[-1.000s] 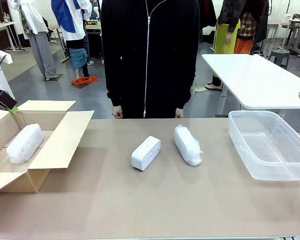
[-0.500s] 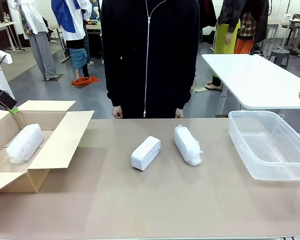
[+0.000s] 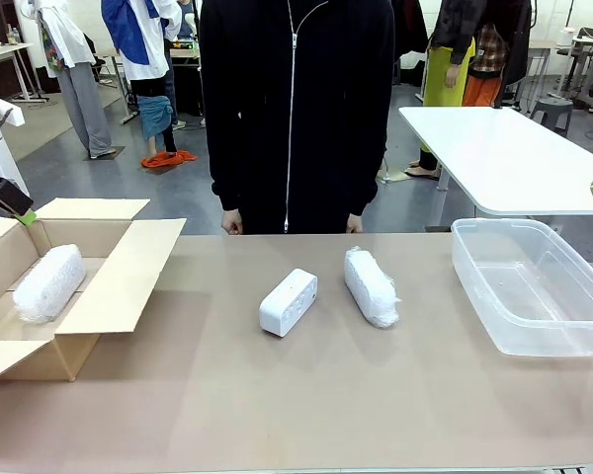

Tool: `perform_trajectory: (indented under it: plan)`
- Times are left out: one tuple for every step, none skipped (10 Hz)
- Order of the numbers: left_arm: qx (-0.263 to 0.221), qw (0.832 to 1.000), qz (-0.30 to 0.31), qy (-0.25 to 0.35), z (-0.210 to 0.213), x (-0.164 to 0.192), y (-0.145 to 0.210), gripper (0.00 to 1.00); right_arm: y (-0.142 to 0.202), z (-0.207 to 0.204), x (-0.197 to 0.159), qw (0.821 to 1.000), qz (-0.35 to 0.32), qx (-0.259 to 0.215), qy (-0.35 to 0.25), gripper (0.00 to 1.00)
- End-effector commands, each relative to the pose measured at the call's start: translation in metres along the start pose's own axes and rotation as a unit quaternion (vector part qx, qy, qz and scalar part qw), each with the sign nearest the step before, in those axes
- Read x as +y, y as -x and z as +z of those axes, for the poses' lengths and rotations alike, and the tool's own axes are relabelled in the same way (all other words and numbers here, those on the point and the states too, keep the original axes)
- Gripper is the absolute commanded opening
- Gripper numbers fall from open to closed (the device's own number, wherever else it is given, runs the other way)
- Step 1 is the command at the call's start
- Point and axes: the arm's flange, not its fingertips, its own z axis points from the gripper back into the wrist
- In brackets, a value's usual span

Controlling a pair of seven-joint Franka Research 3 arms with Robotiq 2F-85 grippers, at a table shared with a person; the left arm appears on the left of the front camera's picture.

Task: Separate and place wrapped and unwrapped clocks.
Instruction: Pick up the Digital clock indicated by the person.

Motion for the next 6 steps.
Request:
perform_trajectory:
  plan:
    - [-0.001, 1.0, 0.0, -0.002, 0.001, 0.0, 0.0, 1.0, 0.0, -0.003, -0.001, 1.0, 0.005, -0.01, -0.01, 1.0]
    - [-0.001, 1.0, 0.0, -0.002, 0.001, 0.0, 0.0, 1.0, 0.0, -0.003, -0.001, 1.0, 0.005, -0.01, -0.01, 1.0]
    - [0.0, 1.0, 0.0, 0.0, 0.0, 0.0, 0.0, 1.0, 0.0, -0.003, -0.001, 1.0, 0.005, -0.01, -0.01, 1.0]
    - [0.004, 0.999, -0.029, 0.017, 0.011, 0.0, -0.003, 1.0, 0.0, -0.003, -0.001, 1.0, 0.005, -0.01, -0.01, 1.0]
    - [0.008, 0.997, -0.066, 0.031, 0.024, 0.001, -0.002, 1.0, 0.0, -0.003, -0.001, 1.0, 0.005, -0.01, -0.01, 1.0]
    - [0.0, 0.99, -0.132, 0.057, 0.039, 0.007, 0.001, 1.0, 0.0, -0.003, -0.001, 1.0, 0.005, -0.01, -0.01, 1.0]
